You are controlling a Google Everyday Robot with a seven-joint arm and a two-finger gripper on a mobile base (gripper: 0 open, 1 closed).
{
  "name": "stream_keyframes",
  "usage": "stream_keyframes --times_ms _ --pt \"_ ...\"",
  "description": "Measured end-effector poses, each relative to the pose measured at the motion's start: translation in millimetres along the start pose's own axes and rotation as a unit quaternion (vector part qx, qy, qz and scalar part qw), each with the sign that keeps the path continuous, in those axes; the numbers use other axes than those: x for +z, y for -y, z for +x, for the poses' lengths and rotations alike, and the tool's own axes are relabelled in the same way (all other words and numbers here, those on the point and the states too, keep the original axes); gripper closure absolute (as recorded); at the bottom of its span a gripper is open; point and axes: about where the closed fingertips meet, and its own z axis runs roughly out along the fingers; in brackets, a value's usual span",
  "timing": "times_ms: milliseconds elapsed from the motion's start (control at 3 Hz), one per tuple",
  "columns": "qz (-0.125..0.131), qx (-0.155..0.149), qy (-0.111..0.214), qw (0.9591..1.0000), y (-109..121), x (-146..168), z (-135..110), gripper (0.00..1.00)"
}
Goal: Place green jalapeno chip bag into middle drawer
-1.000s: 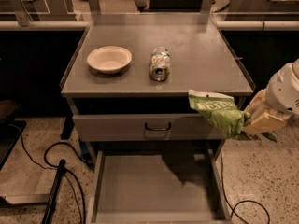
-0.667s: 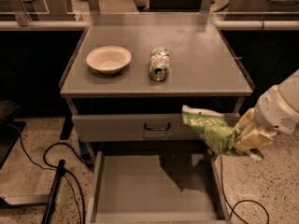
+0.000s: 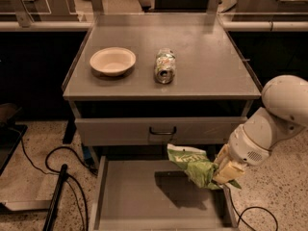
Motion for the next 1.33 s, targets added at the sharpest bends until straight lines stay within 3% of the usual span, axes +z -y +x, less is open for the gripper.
stream_keyframes --times_ms 667,1000,1333 --pt "-0.009 0.005 0.010 0.9999 0 10 2 1.00" --pt "-0.034 0.009 0.028 0.9990 2 61 -1 1.00" --pt "-0.048 0.008 0.048 0.9976 35 147 -15 1.00"
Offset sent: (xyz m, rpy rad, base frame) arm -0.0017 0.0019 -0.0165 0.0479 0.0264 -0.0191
